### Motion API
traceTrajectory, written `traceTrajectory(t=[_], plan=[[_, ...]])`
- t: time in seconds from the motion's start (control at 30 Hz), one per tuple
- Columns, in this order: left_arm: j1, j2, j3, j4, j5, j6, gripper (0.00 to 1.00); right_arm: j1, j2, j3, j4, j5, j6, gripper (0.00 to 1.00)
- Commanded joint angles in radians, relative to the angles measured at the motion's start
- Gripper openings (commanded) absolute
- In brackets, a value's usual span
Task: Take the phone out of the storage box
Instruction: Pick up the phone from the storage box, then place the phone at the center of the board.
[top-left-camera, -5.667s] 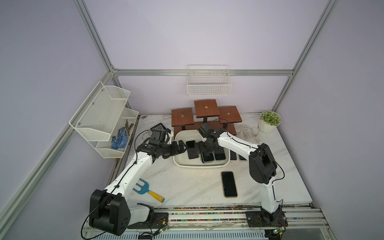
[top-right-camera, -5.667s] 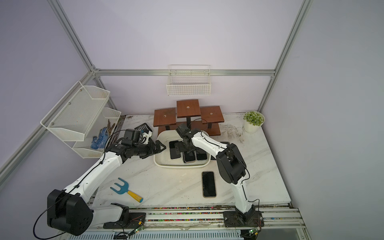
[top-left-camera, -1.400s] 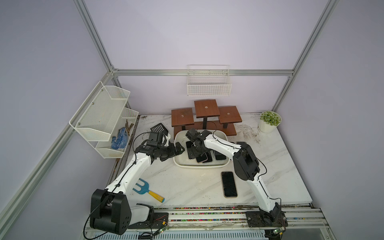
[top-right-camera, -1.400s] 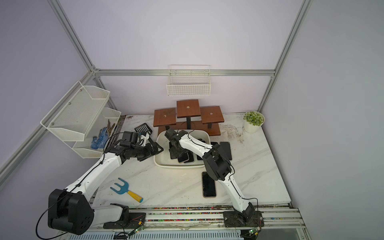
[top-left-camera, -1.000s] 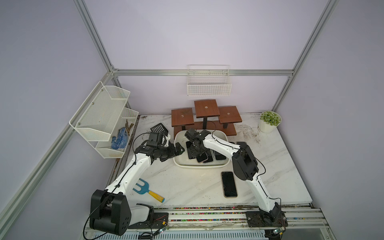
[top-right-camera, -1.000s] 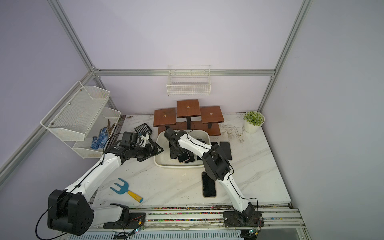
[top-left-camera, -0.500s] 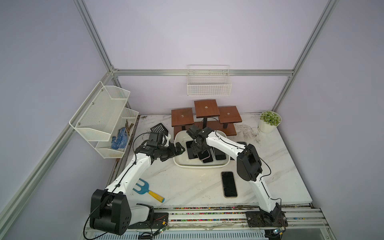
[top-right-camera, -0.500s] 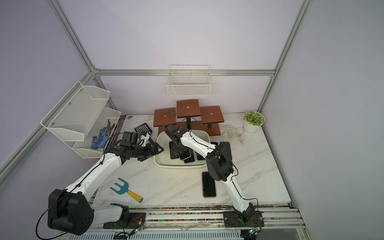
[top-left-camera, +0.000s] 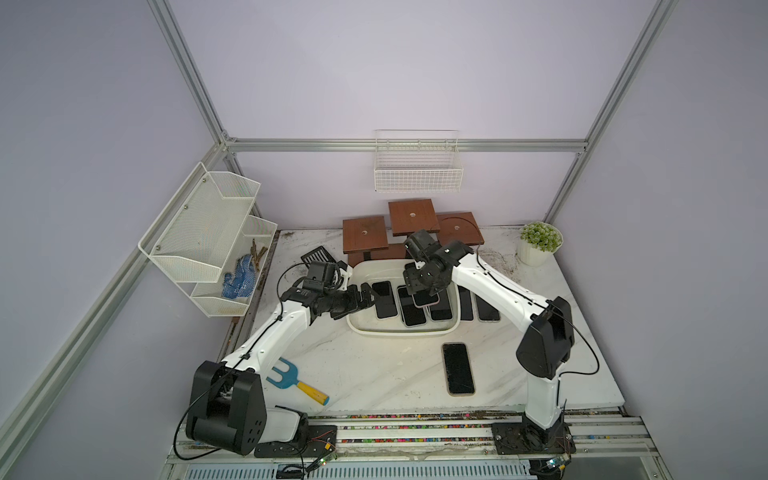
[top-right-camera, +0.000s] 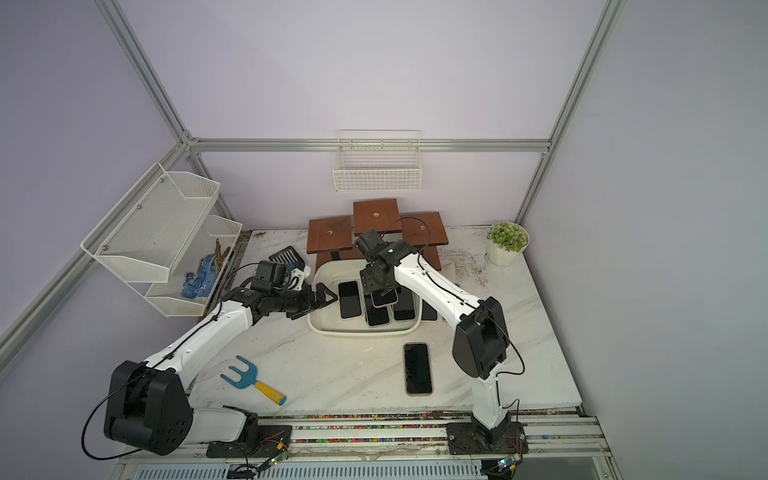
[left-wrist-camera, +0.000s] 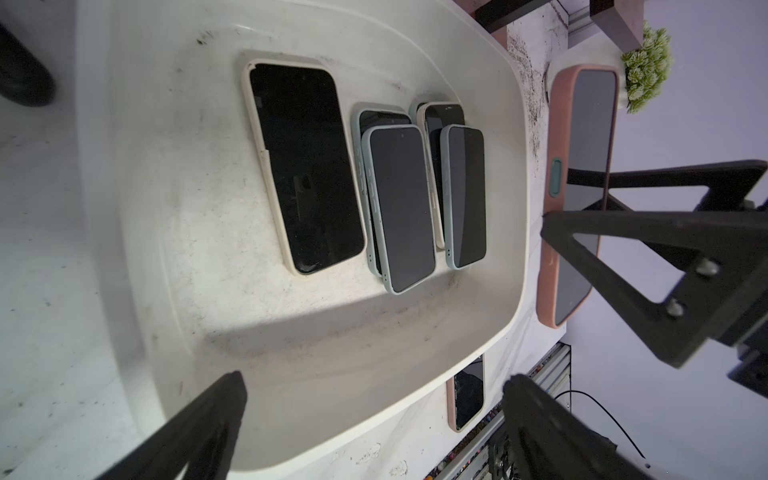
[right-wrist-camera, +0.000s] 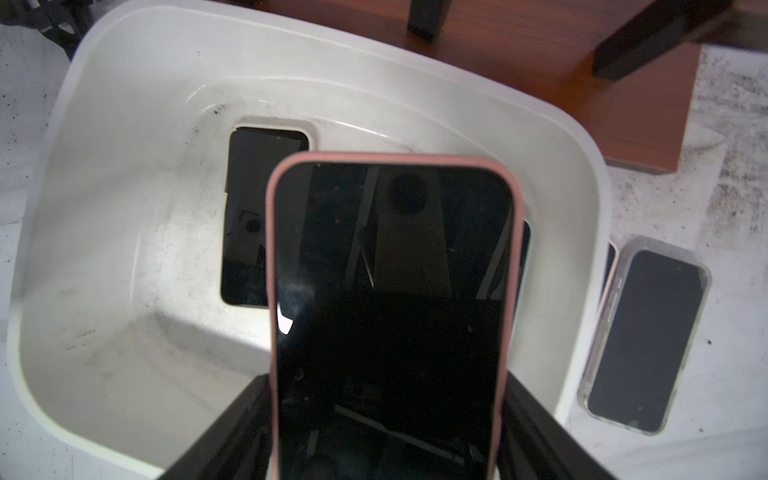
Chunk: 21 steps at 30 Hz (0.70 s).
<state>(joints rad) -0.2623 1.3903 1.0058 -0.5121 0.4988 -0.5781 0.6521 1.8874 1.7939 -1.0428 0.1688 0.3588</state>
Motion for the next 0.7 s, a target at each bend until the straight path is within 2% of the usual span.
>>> traceTrajectory(t=[0.0,0.2,0.37,0.5,0.67], plan=[[-0.048,0.053,0.063,0.072,0.032,-0.021,1.00,-0.056,-0.158,-0.156,0.045,0.009,0.037,0.50],[-0.105,0.149,0.156,0.080,0.049,-0.016,1.00,-0.143,-0.408,-0.486,0.086,0.012,0.067,0.49],[-0.133,0.205,0.218,0.080,0.064,-0.011,1.00,-0.187,-0.534,-0.694,0.113,0.010,0.093,0.50],[-0.152,0.227,0.236,0.080,0.064,-0.011,1.00,-0.210,-0.573,-0.816,0.147,-0.001,0.104,0.49],[-0.158,0.225,0.234,0.079,0.060,-0.009,1.00,-0.242,-0.545,-0.895,0.187,-0.012,0.066,0.50]])
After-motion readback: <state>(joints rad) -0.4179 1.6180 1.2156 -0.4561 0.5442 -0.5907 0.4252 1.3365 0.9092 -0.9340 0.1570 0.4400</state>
